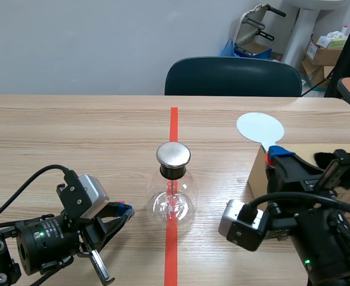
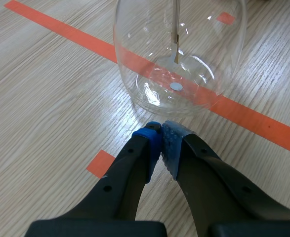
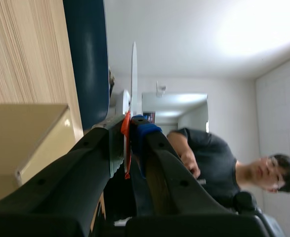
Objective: Do the electroscope experiment
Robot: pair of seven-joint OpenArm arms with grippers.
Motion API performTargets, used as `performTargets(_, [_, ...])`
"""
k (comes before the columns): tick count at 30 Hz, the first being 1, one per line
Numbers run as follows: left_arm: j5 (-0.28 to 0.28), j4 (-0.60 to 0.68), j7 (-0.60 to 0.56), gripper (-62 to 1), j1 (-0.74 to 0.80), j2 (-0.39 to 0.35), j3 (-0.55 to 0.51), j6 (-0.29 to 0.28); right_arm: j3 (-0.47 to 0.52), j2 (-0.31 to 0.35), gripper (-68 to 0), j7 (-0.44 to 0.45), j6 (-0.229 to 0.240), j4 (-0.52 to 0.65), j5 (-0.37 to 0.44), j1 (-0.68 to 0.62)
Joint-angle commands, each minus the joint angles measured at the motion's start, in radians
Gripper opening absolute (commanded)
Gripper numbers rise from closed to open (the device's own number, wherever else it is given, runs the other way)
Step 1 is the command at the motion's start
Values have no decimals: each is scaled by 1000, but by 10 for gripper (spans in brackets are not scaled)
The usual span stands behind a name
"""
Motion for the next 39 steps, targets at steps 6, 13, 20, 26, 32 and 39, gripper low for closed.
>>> performTargets(6, [1, 14, -12, -582, 0, 3, -5, -2, 3, 2, -667, 164, -10, 14, -7, 11])
performTargets(13, [1, 14, -13, -582, 0, 3, -5, -2, 3, 2, -667, 314, -10, 14, -35, 12])
performTargets(20, [1, 14, -13, -582, 0, 3, -5, -2, 3, 2, -667, 430, -10, 14, -48, 12])
performTargets(26, [1, 14, -13, -582, 0, 3, -5, -2, 3, 2, -667, 496, -10, 14, -48, 12])
performTargets(32, [1, 14, -11, -582, 0, 2, -5, -2, 3, 2, -667, 506, -10, 14, -48, 12])
performTargets(39, [1, 14, -8, -582, 0, 2, -5, -2, 3, 2, -667, 506, -10, 14, -48, 12])
